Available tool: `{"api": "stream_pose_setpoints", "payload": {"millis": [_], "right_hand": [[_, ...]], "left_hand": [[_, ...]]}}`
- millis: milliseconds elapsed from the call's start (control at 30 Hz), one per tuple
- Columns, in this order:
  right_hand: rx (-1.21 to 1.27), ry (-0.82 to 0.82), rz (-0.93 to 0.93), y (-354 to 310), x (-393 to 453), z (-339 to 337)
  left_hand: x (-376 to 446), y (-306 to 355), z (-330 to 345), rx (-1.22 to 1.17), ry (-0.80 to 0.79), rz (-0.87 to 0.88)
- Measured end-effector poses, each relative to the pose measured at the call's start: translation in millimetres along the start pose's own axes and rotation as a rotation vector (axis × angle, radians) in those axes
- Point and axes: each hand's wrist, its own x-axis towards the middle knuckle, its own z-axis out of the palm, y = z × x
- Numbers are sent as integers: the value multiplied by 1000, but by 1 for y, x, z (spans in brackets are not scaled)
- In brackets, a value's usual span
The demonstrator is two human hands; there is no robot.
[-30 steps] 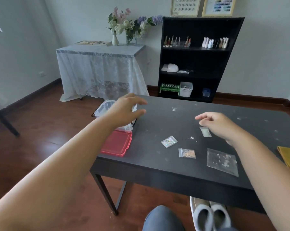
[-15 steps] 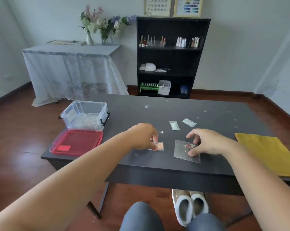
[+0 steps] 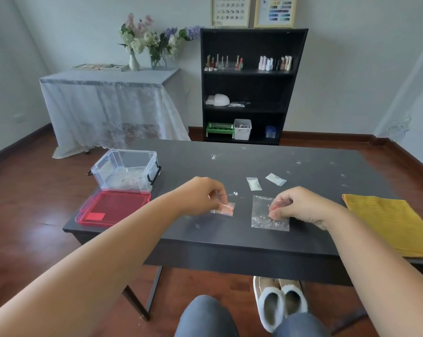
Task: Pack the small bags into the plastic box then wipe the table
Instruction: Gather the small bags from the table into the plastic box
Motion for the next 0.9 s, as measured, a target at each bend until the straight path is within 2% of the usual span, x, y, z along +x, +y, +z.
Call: {"api": "stream_pose_setpoints", "payload": {"millis": [233, 400, 533, 633, 733, 900], "right_hand": [[361, 41, -80, -33, 21, 16], [437, 46, -213, -99, 55, 50], [561, 90, -248, -149, 81, 76], [594, 124, -264, -195, 106, 103], [513, 160, -274, -228, 130, 129], [77, 153, -420, -249, 154, 164]], "left_hand": [[-26, -28, -36, -54, 162, -33], [-50, -60, -78, -150, 415, -96], [-64, -81, -107, -223, 654, -172], [-77, -104, -128, -242, 748, -231], [-86, -121, -135, -201, 768, -265], [-93, -143, -132, -107, 760, -257]]}}
